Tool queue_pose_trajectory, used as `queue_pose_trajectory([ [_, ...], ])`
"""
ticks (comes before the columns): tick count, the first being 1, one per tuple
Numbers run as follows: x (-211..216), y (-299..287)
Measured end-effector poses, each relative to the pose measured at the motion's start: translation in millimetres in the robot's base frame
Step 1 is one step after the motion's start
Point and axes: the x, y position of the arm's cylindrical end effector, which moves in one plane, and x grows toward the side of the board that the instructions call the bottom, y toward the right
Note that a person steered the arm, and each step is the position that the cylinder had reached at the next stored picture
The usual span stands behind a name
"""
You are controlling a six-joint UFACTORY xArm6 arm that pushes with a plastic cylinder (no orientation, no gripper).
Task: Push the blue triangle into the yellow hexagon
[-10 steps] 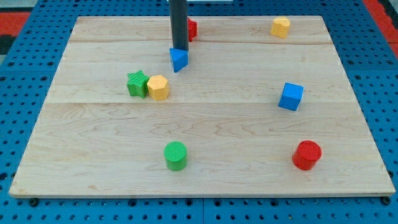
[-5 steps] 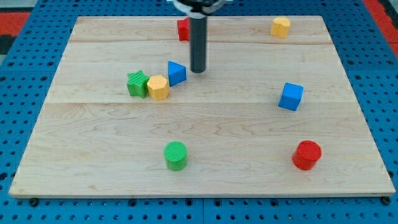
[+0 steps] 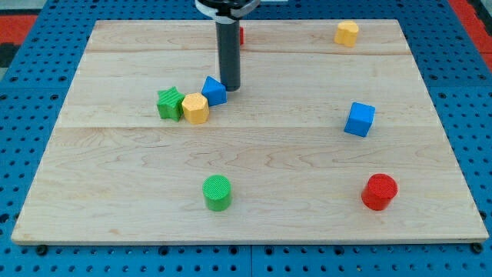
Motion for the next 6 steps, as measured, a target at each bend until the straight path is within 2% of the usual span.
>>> queue_pose_trajectory([
  [4,0.0,-21.9],
  [5,-7.9,-12.8],
  [6,-34.1,17.1],
])
